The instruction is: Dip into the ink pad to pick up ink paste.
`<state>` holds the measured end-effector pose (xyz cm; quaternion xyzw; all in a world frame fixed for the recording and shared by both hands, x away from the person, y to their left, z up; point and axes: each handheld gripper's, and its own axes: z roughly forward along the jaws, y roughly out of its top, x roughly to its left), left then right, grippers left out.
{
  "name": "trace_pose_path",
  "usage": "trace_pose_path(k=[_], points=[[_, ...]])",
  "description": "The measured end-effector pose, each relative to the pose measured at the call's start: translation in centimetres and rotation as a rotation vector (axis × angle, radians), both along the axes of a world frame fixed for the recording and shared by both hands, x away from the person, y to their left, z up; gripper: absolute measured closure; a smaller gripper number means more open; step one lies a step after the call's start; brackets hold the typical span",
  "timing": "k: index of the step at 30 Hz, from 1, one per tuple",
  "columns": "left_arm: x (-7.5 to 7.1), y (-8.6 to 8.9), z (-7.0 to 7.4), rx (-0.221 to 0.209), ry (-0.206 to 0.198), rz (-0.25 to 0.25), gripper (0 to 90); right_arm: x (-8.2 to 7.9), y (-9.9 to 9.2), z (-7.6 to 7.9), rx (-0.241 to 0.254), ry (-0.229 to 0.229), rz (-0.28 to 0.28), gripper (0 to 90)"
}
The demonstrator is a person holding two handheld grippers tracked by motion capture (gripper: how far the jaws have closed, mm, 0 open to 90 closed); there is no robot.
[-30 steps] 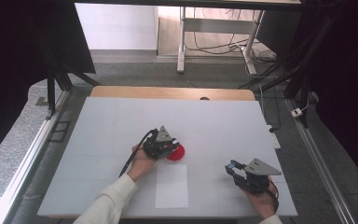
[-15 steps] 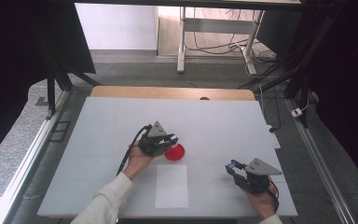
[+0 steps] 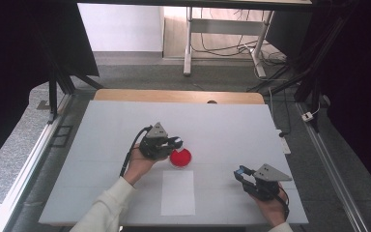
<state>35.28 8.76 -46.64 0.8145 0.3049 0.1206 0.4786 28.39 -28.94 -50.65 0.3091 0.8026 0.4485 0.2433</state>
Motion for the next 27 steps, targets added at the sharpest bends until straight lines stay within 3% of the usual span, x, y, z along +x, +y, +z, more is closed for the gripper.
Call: trace_pose_path(k=[14,27], points=[[-0.7,0.9,0.9,-0.039,0.013,-0.038,75.3,0.0,0.0,0.0,-0.002,0.000,-0.004,63.7],[-1.7,0.9,1.4,-0.026,0.015,-0.084,75.3,0.0,-0.3,0.0,0.012,0.004,-0.009,63.7]])
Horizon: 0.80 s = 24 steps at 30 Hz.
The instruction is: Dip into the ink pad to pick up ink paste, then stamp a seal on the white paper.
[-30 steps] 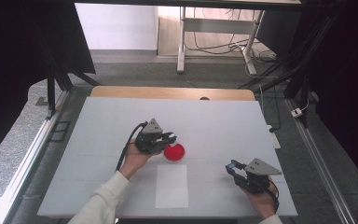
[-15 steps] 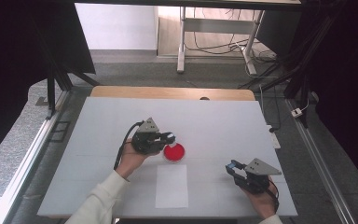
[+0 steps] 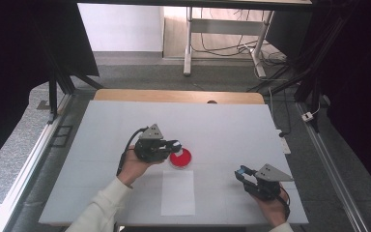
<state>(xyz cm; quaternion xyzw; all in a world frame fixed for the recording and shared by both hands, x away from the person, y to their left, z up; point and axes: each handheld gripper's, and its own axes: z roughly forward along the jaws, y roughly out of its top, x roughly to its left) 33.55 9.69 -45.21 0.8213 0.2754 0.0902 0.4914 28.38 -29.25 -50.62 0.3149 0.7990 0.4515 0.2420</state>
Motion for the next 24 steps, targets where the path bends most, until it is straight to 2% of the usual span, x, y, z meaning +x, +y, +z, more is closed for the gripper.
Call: trace_pose_path(k=[10,24], points=[[-1.1,0.4,0.4,0.001,-0.014,-0.007,75.2,0.0,0.0,0.1,0.006,-0.001,0.001,63.7],[-2.2,0.7,-0.2,0.016,-0.006,-0.013,75.1,0.0,0.1,0.0,0.002,-0.003,0.006,63.7]])
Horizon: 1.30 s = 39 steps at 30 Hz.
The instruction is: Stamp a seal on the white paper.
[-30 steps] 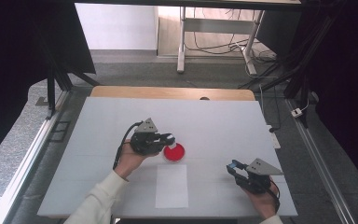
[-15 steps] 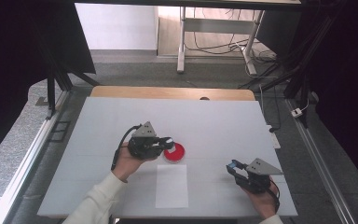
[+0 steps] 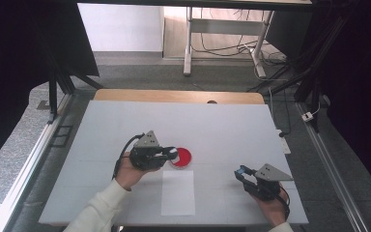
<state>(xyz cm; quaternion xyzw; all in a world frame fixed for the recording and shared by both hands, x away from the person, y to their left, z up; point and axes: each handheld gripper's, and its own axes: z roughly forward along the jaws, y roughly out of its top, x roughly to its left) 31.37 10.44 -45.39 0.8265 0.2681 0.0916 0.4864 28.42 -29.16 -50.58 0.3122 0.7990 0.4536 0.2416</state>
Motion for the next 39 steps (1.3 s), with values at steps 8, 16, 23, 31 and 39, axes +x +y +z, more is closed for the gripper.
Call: trace_pose_path(k=[8,16,23,31,39], points=[[-1.2,-0.1,-0.6,0.008,0.009,0.013,75.0,0.0,0.0,0.0,0.001,0.001,-0.001,63.7],[-1.8,0.2,-1.0,0.005,0.015,0.024,75.0,0.1,0.1,-0.1,-0.005,0.000,0.001,63.5],[-2.2,0.3,-1.5,0.014,0.024,0.033,75.0,0.1,0.2,-0.1,-0.007,0.000,-0.001,63.5],[-2.7,0.1,-2.1,0.017,0.029,0.041,75.0,0.0,0.2,-0.1,-0.008,0.000,-0.003,63.5],[-3.1,-0.3,-2.8,0.032,0.035,0.035,75.0,0.0,0.3,0.0,-0.005,-0.005,-0.001,63.6]])
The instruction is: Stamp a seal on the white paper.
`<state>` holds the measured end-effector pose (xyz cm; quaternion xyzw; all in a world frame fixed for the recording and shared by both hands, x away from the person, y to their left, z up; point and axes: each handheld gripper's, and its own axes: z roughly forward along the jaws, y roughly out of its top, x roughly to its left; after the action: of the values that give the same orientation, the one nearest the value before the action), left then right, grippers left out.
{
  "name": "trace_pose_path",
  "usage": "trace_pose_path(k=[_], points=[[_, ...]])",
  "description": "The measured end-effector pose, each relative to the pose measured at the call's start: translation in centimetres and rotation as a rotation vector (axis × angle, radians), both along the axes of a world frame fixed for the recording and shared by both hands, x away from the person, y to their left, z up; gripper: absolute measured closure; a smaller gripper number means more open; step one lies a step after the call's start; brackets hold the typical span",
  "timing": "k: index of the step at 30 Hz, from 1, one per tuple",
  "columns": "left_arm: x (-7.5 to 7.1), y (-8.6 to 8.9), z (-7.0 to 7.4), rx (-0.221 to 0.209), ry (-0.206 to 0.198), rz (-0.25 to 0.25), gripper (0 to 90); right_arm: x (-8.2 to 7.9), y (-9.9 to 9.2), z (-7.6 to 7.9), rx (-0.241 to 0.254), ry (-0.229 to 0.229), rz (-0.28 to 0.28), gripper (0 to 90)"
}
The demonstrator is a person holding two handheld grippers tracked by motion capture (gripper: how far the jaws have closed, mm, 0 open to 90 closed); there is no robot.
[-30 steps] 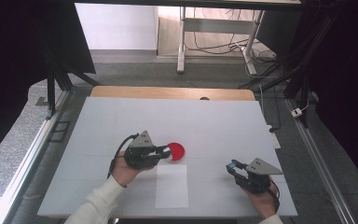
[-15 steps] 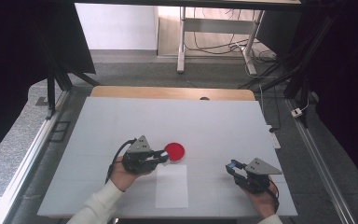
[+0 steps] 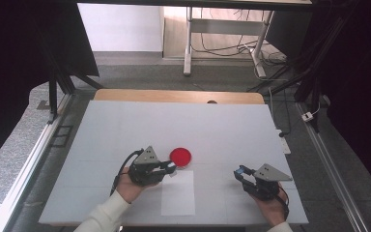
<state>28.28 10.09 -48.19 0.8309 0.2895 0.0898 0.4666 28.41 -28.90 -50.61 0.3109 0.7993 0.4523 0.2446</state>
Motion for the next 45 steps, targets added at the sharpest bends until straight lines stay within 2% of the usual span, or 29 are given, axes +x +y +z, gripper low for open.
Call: trace_pose_path(k=[13,32,45], points=[[-0.5,-1.6,-1.7,0.034,0.028,-0.040,75.0,0.0,0.0,0.0,0.001,0.001,0.003,63.5],[-0.9,-2.3,-2.7,0.045,0.049,-0.081,75.0,0.0,0.1,0.0,-0.001,0.003,0.006,63.6],[-0.9,-2.5,-3.0,0.075,0.042,-0.087,75.0,-0.1,0.1,-0.1,-0.003,0.005,0.007,63.5]])
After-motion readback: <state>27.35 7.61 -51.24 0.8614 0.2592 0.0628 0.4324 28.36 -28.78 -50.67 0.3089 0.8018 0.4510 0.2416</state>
